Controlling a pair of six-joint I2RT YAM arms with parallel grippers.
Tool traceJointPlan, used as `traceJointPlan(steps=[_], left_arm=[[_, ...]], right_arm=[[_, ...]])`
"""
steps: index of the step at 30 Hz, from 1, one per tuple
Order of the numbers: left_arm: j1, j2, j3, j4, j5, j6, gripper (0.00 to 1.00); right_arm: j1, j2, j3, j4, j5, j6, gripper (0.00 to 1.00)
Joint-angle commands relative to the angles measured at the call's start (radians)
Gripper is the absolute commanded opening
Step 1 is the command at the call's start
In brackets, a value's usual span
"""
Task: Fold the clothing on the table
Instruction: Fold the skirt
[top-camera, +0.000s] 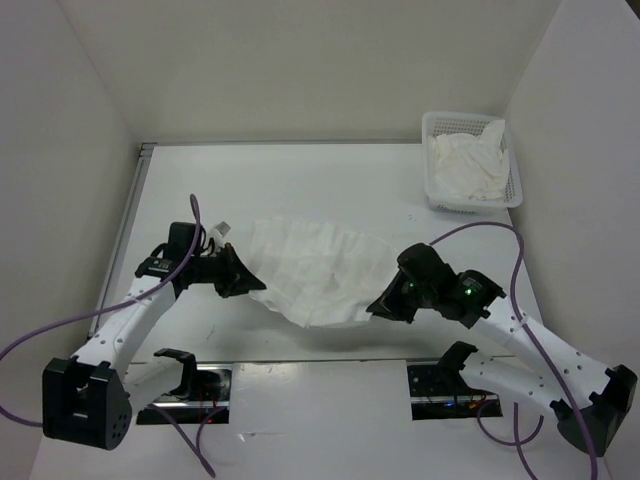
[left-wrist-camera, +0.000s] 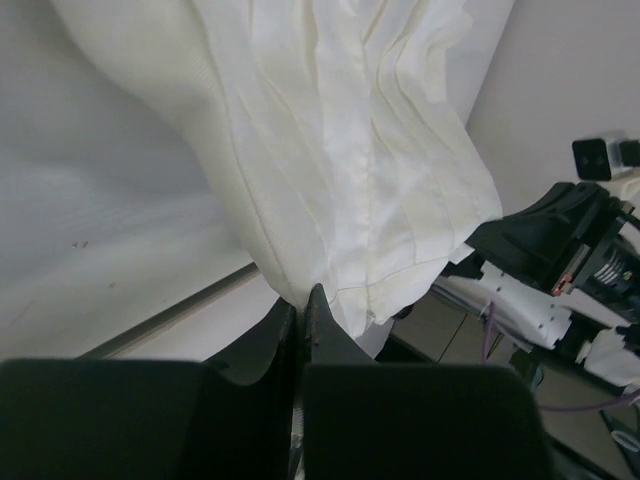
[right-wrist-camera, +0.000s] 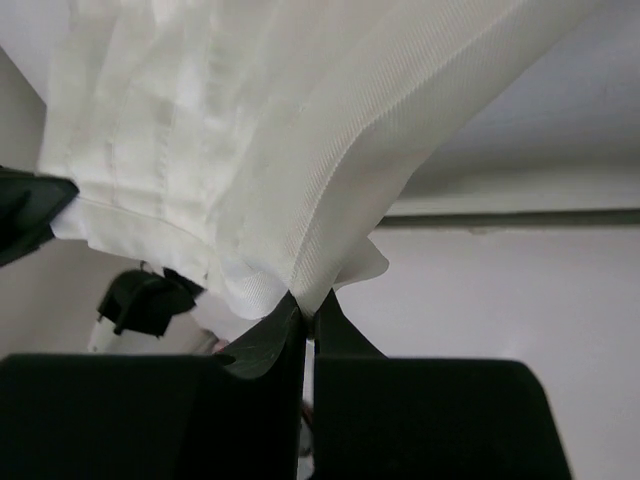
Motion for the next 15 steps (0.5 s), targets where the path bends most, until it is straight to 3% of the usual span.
traceJointPlan(steps=[1, 10, 15], left_arm=[[0.06, 0.001, 0.005, 0.064, 0.033, -0.048, 0.0], [0.106, -0.008, -0.03, 0.124, 0.042, -0.103, 0.0], [0.116, -0.027, -0.03, 0.08, 0.033, -0.074, 0.0]], right_arm=[[-0.055, -0.003, 0.026, 0.09, 0.088, -0.022, 0.0], [-0.081, -0.013, 0.026, 0.066, 0.122, -0.032, 0.0], [-0.09, -0.022, 0.035, 0.041, 0.114, -0.041, 0.0]])
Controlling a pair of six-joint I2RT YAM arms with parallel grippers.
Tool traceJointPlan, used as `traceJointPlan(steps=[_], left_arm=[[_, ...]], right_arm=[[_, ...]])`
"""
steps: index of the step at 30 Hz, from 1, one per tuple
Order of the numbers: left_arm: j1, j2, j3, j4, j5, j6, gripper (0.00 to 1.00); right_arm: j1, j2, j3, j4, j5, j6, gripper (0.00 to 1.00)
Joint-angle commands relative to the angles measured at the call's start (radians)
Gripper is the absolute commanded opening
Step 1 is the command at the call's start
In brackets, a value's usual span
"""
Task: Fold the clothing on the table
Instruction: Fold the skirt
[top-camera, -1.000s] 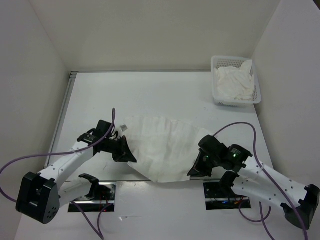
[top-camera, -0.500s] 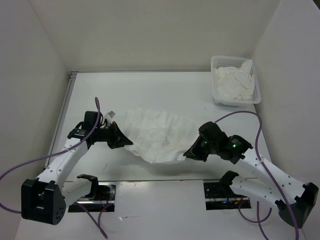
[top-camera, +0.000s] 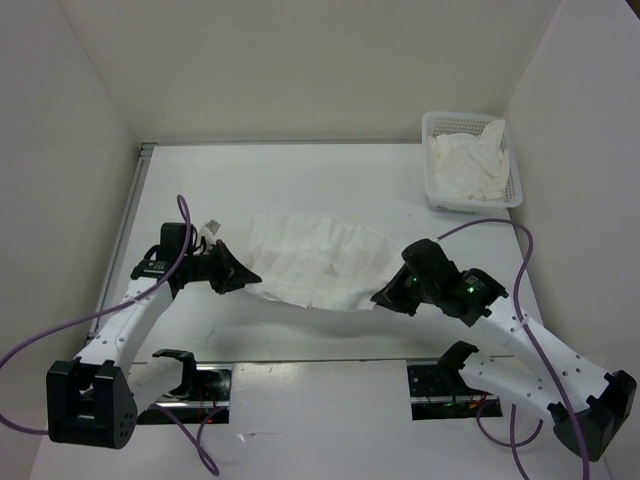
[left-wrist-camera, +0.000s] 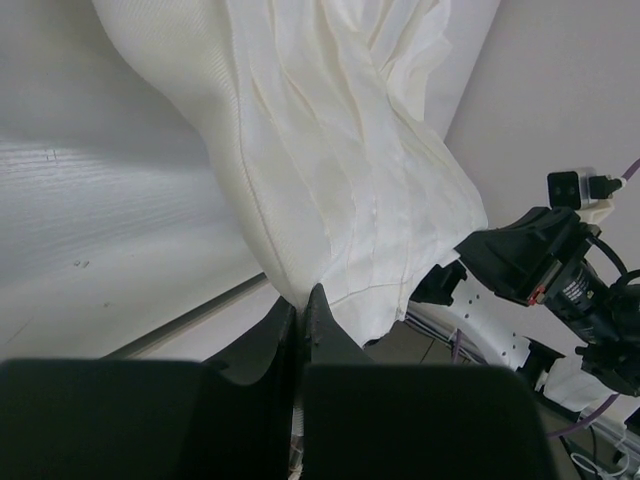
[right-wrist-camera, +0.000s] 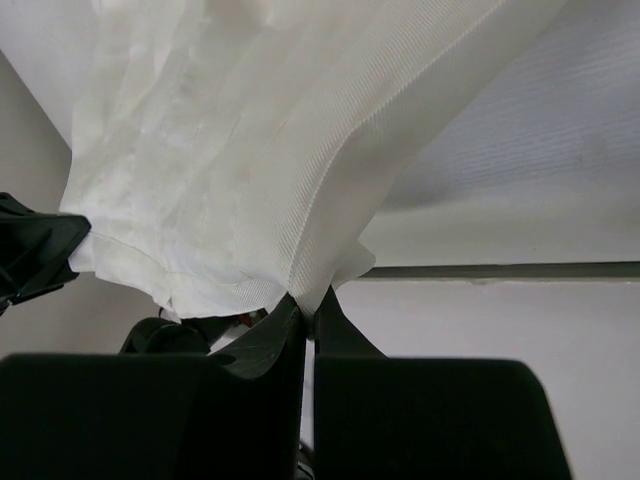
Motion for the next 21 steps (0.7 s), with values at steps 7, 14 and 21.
traceJointPlan(steps=[7, 14, 21], left_arm=[[0.009, -0.098, -0.105, -0.11, 0.116, 0.012, 0.0], [-0.004, -0.022, -0.071, -0.015, 0.167, -0.111, 0.0], [0.005, 0.167, 0.062, -0.015, 0.146, -0.095, 0.0]], right_arm=[[0.01, -0.068, -0.029, -0.087, -0.105, -0.013, 0.0], [0.01, -0.122, -0.03, -0.015, -0.204, 0.103, 0.0], [0.01, -0.059, 0.038, 0.017, -0.154, 0.104, 0.0]])
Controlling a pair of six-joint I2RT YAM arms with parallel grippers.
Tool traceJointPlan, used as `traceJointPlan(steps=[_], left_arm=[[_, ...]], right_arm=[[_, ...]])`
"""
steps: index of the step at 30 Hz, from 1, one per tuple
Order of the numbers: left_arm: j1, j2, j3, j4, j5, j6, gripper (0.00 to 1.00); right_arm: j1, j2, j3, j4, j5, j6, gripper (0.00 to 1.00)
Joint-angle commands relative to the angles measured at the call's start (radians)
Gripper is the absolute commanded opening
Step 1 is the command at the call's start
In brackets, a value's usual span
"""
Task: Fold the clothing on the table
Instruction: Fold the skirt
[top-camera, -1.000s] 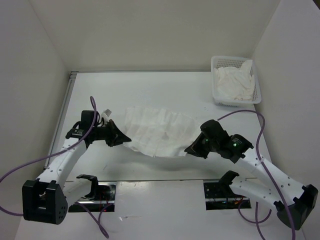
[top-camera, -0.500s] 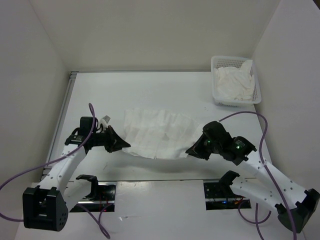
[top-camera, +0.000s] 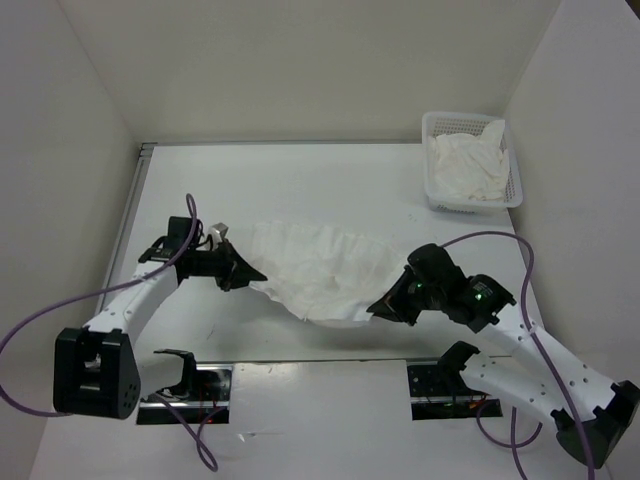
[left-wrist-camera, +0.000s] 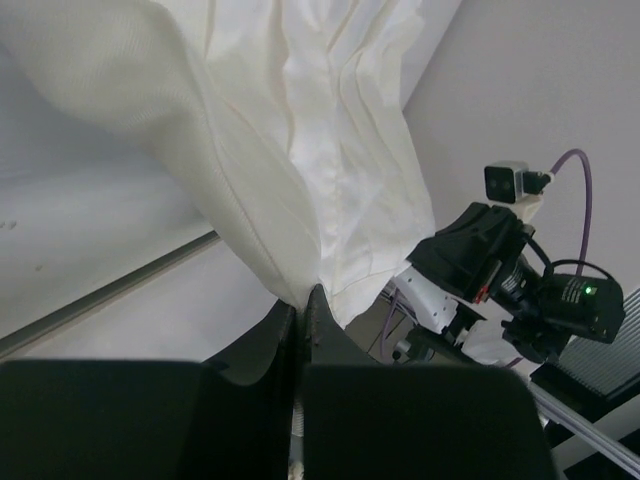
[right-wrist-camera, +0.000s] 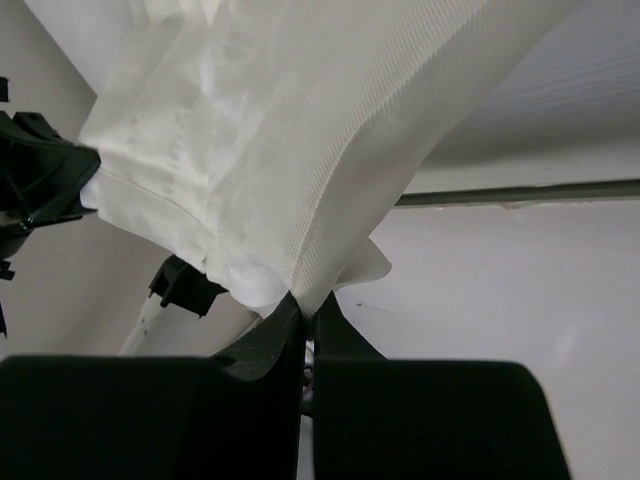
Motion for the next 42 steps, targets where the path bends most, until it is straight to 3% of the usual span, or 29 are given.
traceJointPlan(steps=[1, 9, 18, 21, 24, 26, 34, 42], left_arm=[[0.017, 0.077, 0.052, 0.021, 0.016, -0.017, 0.0], [0.028, 0.088, 0.11, 0.062, -0.011, -0.051, 0.0], [-0.007, -0.079, -0.011, -0.184, -0.091, 0.058, 0.0], [-0.016, -0.099, 0.004, -0.194, -0.091, 0.07, 0.0], [-0.016, -0.099, 0.128, -0.185, -0.123, 0.081, 0.0], [0.019, -0.075, 0.237, -0.15, -0.123, 0.09, 0.0], [0.039, 0.063, 0.36, 0.014, -0.253, 0.075, 0.0], [-0.009, 0.1, 0.395, 0.012, -0.487, 0.182, 0.0]], right_arm=[[0.007, 0.018, 0.073, 0.073, 0.016, 0.023, 0.0], [-0.047, 0.043, 0.133, 0.086, 0.055, -0.018, 0.0], [0.004, -0.011, 0.005, -0.058, -0.062, -0.027, 0.0], [0.015, -0.025, 0.08, -0.141, -0.042, -0.04, 0.0], [0.015, -0.014, 0.197, -0.154, 0.016, -0.061, 0.0], [0.015, 0.01, 0.232, -0.119, 0.07, -0.07, 0.0], [-0.022, 0.136, 0.248, 0.147, 0.174, -0.141, 0.0], [-0.035, 0.17, 0.219, 0.153, 0.245, -0.195, 0.0]])
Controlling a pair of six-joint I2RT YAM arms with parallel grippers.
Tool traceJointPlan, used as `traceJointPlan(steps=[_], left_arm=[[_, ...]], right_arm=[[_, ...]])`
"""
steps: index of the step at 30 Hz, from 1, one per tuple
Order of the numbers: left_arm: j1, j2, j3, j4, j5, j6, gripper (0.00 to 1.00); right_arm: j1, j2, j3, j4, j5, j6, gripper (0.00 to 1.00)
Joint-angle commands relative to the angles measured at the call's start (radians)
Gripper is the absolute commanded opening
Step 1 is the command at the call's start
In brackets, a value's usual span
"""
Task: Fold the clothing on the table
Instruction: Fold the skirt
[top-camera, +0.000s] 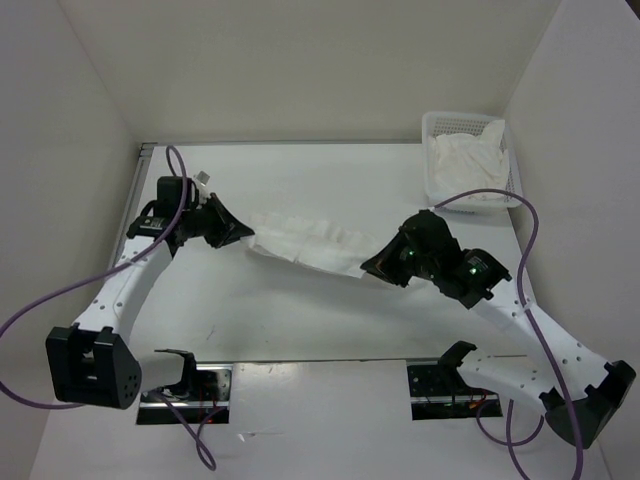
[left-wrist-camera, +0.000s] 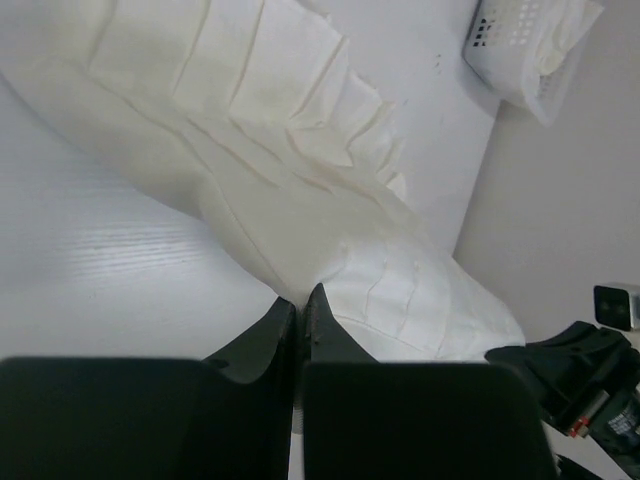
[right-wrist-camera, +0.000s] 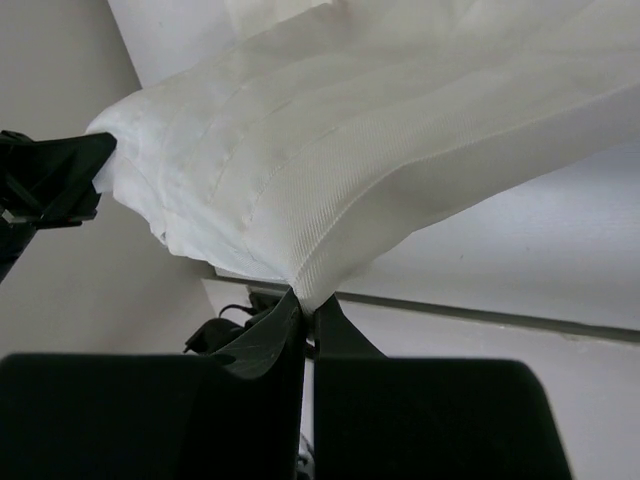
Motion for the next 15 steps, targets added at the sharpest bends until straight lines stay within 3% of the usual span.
traceJointPlan(steps=[1, 10, 15], left_arm=[[-0.026, 0.023, 0.037, 0.004, -0.17, 0.078, 0.0], [-0.124, 0.054, 0.018, 0.071, -0.282, 0.052, 0.0], [-0.162, 0.008, 0.009, -0.014, -0.342, 0.084, 0.0]], right_arm=[[-0.007, -0.016, -0.022, 0.031, 0.066, -0.041, 0.0], [-0.007, -0.025, -0.1, 0.021, 0.134, -0.041, 0.0], [-0.007, -0.047, -0.146, -0.015, 0.078, -0.041, 0.0]])
